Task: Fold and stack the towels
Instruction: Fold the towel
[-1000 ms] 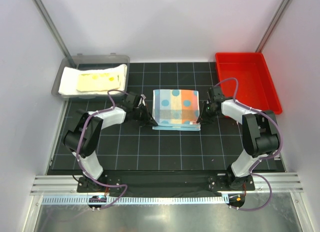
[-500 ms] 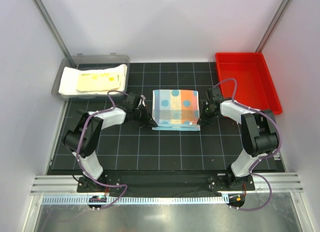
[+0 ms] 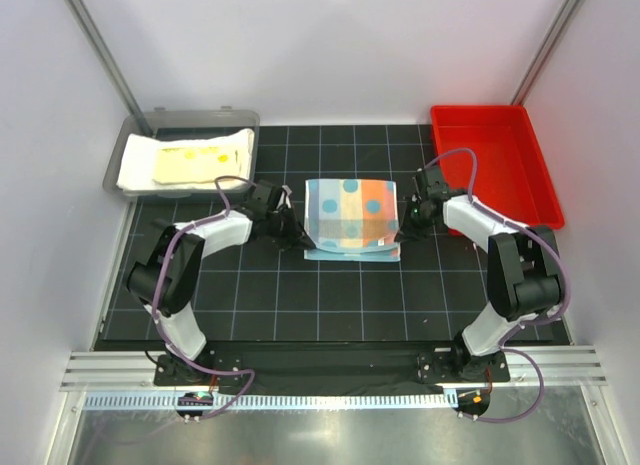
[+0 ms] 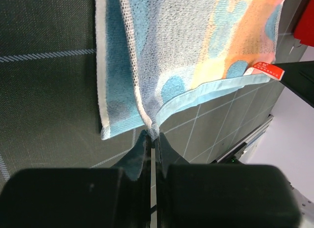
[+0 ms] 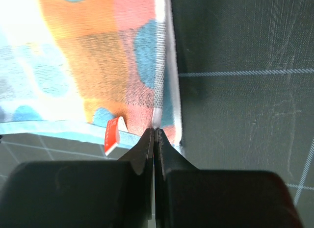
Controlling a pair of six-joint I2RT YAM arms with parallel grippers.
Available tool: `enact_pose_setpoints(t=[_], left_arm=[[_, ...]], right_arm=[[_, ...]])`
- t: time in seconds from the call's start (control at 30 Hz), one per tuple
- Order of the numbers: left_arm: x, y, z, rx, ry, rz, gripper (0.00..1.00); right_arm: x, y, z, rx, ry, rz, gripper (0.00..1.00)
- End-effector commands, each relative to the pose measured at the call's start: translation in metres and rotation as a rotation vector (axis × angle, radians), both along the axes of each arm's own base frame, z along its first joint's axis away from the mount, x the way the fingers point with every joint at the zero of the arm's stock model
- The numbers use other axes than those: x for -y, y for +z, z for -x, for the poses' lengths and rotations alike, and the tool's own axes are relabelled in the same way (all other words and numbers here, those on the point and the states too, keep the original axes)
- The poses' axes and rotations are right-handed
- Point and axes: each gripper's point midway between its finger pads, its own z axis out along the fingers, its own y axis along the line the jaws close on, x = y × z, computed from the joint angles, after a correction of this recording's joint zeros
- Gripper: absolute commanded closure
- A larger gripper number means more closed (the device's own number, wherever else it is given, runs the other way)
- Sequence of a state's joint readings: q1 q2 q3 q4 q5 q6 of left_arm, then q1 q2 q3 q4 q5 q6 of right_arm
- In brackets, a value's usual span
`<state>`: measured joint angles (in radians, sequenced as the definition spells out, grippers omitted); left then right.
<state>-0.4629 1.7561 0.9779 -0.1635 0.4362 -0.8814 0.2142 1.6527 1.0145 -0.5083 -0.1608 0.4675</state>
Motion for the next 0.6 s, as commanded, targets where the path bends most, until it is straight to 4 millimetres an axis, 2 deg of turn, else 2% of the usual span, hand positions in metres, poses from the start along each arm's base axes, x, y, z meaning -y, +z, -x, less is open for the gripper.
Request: enact_pose_setpoints(t=[0.0, 0.13, 0.23, 0.37, 0.4, 0.57], left_arm=[[0.002, 0.033, -0.007, 0.062, -0.005, 0.009, 1.00], [0.000, 0.048, 0.001, 0.079, -0.013, 0.006, 1.00], [0.001, 0.047, 0.012, 0.076, -0.027, -0.009, 1.00], [0.001, 0.023, 0.025, 0.037, -0.049, -0.039, 1.00], [-0.002, 0.013, 0.030, 0.016, -0.050, -0.047, 1.00], [-0.010, -0.011, 0.040, -0.006, -0.047, -0.089, 1.00]], right_arm=[[-0.007, 0.041, -0.010, 0.093, 0.034, -0.031, 0.99], [-0.008, 0.049, 0.000, 0.086, 0.039, -0.047, 0.99], [-0.005, 0.047, 0.011, 0.085, 0.033, -0.042, 0.99], [-0.001, 0.024, 0.026, 0.058, 0.028, -0.039, 0.99], [0.000, 0.014, 0.036, 0.030, 0.021, -0.045, 0.99], [0.005, -0.006, 0.047, 0.026, 0.006, -0.027, 0.99]])
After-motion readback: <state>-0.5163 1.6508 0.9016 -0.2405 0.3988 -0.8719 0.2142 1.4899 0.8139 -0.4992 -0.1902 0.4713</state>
